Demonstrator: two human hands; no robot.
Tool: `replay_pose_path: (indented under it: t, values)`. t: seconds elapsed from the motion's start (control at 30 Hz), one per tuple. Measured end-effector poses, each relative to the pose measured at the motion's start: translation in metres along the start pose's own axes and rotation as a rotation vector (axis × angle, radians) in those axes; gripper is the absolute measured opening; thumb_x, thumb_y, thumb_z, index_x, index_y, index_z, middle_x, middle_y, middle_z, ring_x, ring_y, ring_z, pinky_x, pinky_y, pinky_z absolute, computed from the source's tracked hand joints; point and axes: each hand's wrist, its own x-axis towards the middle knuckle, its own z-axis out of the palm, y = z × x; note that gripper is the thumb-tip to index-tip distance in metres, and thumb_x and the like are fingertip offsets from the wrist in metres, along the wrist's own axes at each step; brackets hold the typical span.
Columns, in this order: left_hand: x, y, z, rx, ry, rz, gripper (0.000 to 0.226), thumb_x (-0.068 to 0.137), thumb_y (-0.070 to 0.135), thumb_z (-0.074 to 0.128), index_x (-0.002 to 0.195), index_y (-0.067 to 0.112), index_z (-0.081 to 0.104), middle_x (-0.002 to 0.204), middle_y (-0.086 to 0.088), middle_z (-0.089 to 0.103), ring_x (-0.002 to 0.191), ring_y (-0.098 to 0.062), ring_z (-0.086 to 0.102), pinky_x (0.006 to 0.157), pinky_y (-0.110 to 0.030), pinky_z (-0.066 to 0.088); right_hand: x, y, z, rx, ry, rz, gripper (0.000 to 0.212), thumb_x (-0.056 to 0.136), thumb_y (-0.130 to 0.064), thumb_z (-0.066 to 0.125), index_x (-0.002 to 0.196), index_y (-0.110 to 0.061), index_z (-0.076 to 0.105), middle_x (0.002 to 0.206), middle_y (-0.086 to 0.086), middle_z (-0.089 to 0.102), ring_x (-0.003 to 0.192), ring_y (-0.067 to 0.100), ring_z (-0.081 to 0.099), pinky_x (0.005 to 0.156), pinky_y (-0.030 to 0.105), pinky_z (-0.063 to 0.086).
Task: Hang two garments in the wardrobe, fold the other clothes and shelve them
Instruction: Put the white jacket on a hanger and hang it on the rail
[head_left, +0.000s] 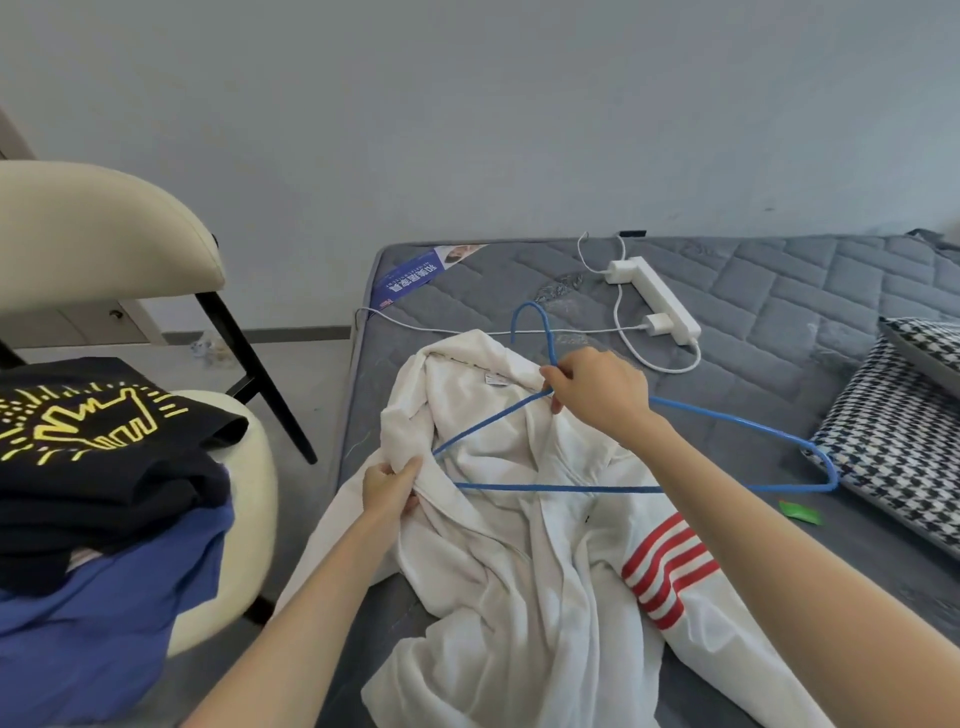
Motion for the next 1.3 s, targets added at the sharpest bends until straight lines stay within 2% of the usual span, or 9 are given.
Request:
replay_pose_path:
  t: [0.27, 0.47, 0.6, 0.73, 0.83, 0.93, 1.03, 1.2, 1.3]
  values:
    - [-0.041, 0.056, -0.007, -0.030, -0.288, 0.490, 0.028, 0.093, 0.012, 0.056, 0.118, 0.025, 0.054, 0.102, 0.005, 0.070, 0.082, -0.004, 0.067, 0.057, -0.017, 0.051, 0.015, -0.016, 0.028, 0.363, -0.169, 0.057, 0.039, 0.095, -0.036, 0.047, 0.064, -0.026, 0.070, 0.056, -0.014, 0.065, 0.048, 0.004, 0.045, 0.050, 0.023, 0.034]
    - [-0.049, 0.058, -0.013, 0.183, -0.337, 0.565, 0.027, 0.091, 0.016, 0.060, 0.109, 0.036, 0.058, 0.095, 0.011, 0.072, 0.089, -0.009, 0.067, 0.066, -0.027, 0.055, 0.017, -0.050, 0.074, 0.626, -0.293, 0.020, 0.039, 0.096, -0.034, 0.048, 0.064, -0.027, 0.068, 0.052, -0.021, 0.064, 0.056, 0.008, 0.043, 0.052, 0.012, 0.037]
    - [-0.033, 0.023, -0.022, 0.637, -0.198, 0.541, 0.039, 0.094, 0.022, 0.054, 0.131, 0.015, 0.044, 0.118, 0.001, 0.060, 0.109, -0.022, 0.058, 0.084, -0.030, 0.045, 0.016, -0.051, 0.091, 0.750, -0.372, 0.031, 0.027, 0.097, -0.027, 0.047, 0.091, -0.018, 0.072, 0.080, -0.005, 0.073, 0.071, 0.011, 0.050, 0.064, 0.021, 0.040]
    - [-0.029, 0.003, -0.019, 0.823, -0.295, 0.561, 0.061, 0.092, 0.022, 0.049, 0.147, 0.023, 0.024, 0.125, -0.003, 0.055, 0.113, -0.026, 0.052, 0.097, -0.040, 0.043, 0.017, -0.040, 0.095, 0.482, -0.333, -0.041, 0.032, 0.097, -0.019, 0.046, 0.124, -0.010, 0.061, 0.124, 0.004, 0.063, 0.111, 0.021, 0.056, 0.097, 0.035, 0.042]
    - [-0.028, -0.005, -0.010, 1.008, -0.349, 0.614, 0.056, 0.092, 0.027, 0.050, 0.143, 0.018, 0.030, 0.131, -0.004, 0.048, 0.121, -0.027, 0.046, 0.100, -0.040, 0.041, 0.015, -0.015, 0.088, 0.446, -0.254, -0.015, 0.034, 0.098, -0.018, 0.044, 0.128, -0.011, 0.058, 0.133, 0.003, 0.058, 0.121, 0.024, 0.053, 0.105, 0.041, 0.038]
    - [-0.034, -0.013, 0.005, 1.024, -0.310, 0.698, 0.056, 0.091, 0.024, 0.057, 0.139, 0.011, 0.032, 0.134, -0.003, 0.039, 0.122, -0.024, 0.041, 0.098, -0.035, 0.041, 0.008, 0.023, 0.081, 0.449, -0.088, 0.110, 0.030, 0.096, -0.014, 0.044, 0.120, -0.012, 0.061, 0.125, 0.006, 0.062, 0.114, 0.026, 0.055, 0.100, 0.037, 0.042]
    - [-0.051, -0.016, 0.020, 0.913, -0.089, 0.788, 0.059, 0.078, 0.013, 0.072, 0.124, 0.009, 0.035, 0.124, -0.004, 0.033, 0.110, -0.026, 0.046, 0.081, -0.036, 0.050, -0.002, 0.068, 0.078, 0.450, -0.034, 0.324, 0.018, 0.094, -0.012, 0.045, 0.101, -0.003, 0.059, 0.108, 0.015, 0.061, 0.098, 0.031, 0.058, 0.083, 0.035, 0.046]
    - [-0.061, -0.026, 0.031, 1.073, 0.085, 1.105, 0.091, 0.039, 0.011, 0.094, 0.117, 0.006, 0.048, 0.117, -0.021, 0.049, 0.100, -0.037, 0.050, 0.086, -0.050, 0.049, -0.024, 0.106, 0.081, 0.542, -0.252, 0.577, 0.020, 0.093, -0.021, 0.047, 0.090, -0.003, 0.054, 0.075, 0.007, 0.060, 0.061, 0.021, 0.058, 0.061, 0.028, 0.050]
    - [-0.058, -0.028, 0.035, 1.239, 0.019, 1.143, 0.065, 0.042, 0.022, 0.095, 0.101, 0.018, 0.070, 0.118, -0.014, 0.055, 0.104, -0.031, 0.047, 0.090, -0.056, 0.047, -0.028, 0.100, 0.084, 0.552, -0.380, 0.570, 0.021, 0.092, -0.025, 0.049, 0.079, -0.011, 0.058, 0.075, 0.004, 0.061, 0.064, 0.017, 0.057, 0.065, 0.027, 0.049]
